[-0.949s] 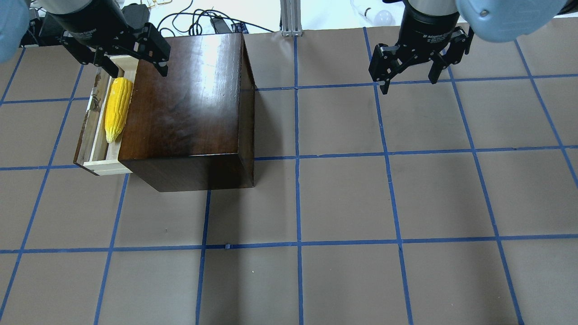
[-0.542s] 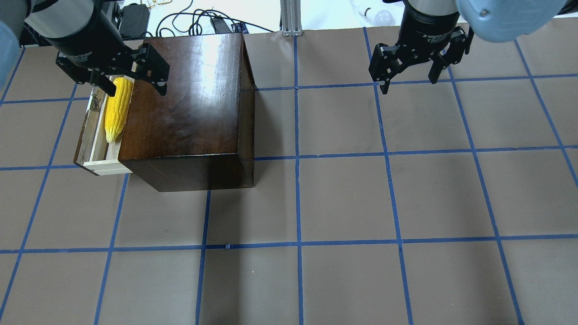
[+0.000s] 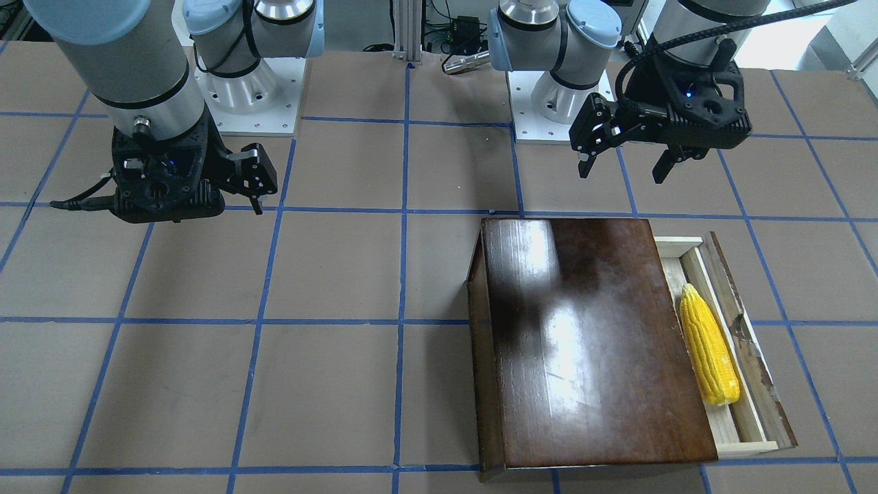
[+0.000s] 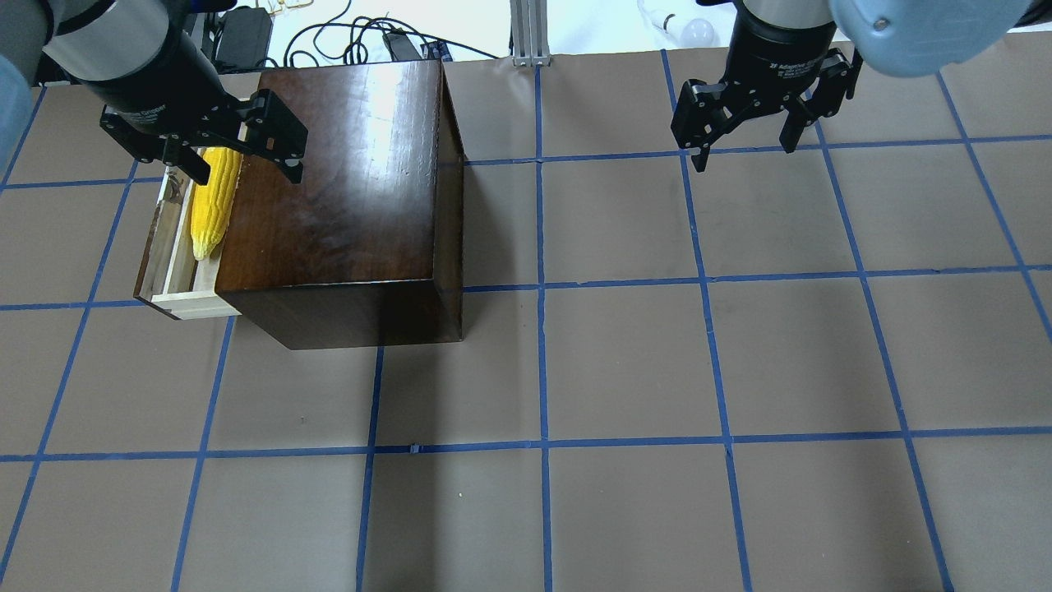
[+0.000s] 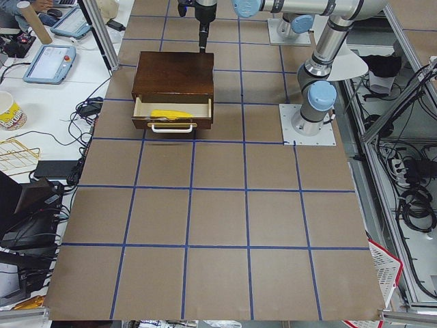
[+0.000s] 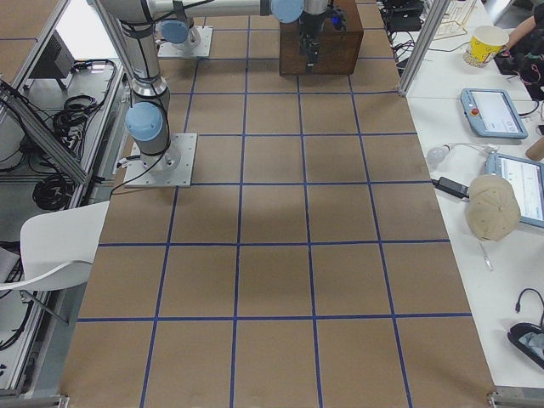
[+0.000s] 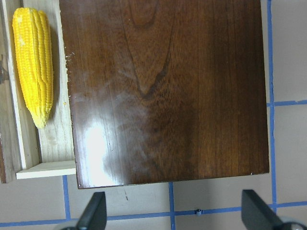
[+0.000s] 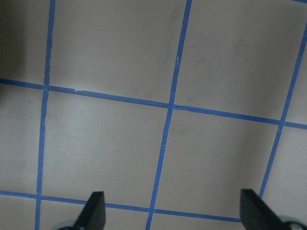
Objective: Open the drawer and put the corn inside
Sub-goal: 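Open the left gripper to release the corn and raise it away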
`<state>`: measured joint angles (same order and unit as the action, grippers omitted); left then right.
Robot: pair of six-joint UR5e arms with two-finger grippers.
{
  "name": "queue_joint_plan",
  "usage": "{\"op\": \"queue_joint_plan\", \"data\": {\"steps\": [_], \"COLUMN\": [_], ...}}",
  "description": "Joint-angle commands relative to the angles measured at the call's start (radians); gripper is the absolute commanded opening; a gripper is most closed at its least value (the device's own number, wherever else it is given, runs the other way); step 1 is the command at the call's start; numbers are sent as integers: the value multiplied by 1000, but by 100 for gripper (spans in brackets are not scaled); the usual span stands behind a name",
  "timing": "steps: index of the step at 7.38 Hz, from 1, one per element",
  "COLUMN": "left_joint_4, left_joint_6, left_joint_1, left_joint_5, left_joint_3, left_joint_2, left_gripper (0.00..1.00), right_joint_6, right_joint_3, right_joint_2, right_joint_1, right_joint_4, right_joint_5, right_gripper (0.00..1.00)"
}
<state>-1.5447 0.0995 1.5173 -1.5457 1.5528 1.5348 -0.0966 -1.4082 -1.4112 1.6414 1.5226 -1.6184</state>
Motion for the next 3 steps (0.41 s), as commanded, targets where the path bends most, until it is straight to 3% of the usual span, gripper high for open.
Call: {"op": "queue_joint_plan", "data": {"steps": [1, 3], "left_joint_4": [-2, 12], "left_joint_6": [-3, 6], "left_joint_1": [4, 4], "left_joint_5": [-1, 4], "left_joint_3": [25, 68], "left_joint_2": [-8, -33], "left_gripper": [100, 100], "right_joint_6": [0, 0], "right_joint_3": [0, 0], "right_joint_2": [0, 0], "right_joint_1": [0, 0], "right_joint_4": [-1, -1], "right_joint_5": [0, 0], "right_gripper": [100, 100]}}
